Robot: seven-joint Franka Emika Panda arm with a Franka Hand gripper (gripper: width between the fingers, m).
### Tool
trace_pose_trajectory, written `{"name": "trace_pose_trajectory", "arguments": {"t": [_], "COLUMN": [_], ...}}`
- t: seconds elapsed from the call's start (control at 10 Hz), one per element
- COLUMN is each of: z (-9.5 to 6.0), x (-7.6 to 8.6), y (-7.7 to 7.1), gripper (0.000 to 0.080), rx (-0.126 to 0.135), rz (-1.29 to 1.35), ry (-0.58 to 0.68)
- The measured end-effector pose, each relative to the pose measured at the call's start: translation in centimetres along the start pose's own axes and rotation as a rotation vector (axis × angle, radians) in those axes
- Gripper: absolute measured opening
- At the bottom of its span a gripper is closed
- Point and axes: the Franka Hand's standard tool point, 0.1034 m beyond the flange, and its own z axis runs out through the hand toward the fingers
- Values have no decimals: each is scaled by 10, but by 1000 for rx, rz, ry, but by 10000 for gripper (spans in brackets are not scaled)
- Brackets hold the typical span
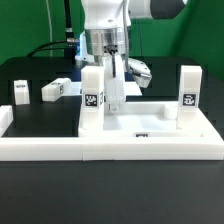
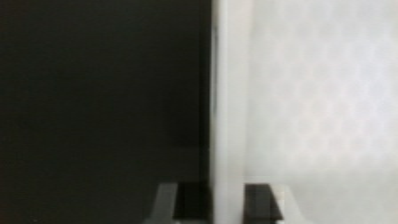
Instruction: Assemble desk
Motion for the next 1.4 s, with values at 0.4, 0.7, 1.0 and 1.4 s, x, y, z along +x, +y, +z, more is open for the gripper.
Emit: {"name": "trace_pose_trajectory", "arguments": {"t": [0.4, 0.7, 1.0, 1.4], "z": [0, 0, -6, -11], "x": [0, 0, 21, 63], "y": [0, 0, -2, -1], "gripper": [63, 63, 64, 64], "rx": [0, 0, 32, 42], "rz": [0, 0, -183, -618], "ry": [0, 0, 25, 66]}}
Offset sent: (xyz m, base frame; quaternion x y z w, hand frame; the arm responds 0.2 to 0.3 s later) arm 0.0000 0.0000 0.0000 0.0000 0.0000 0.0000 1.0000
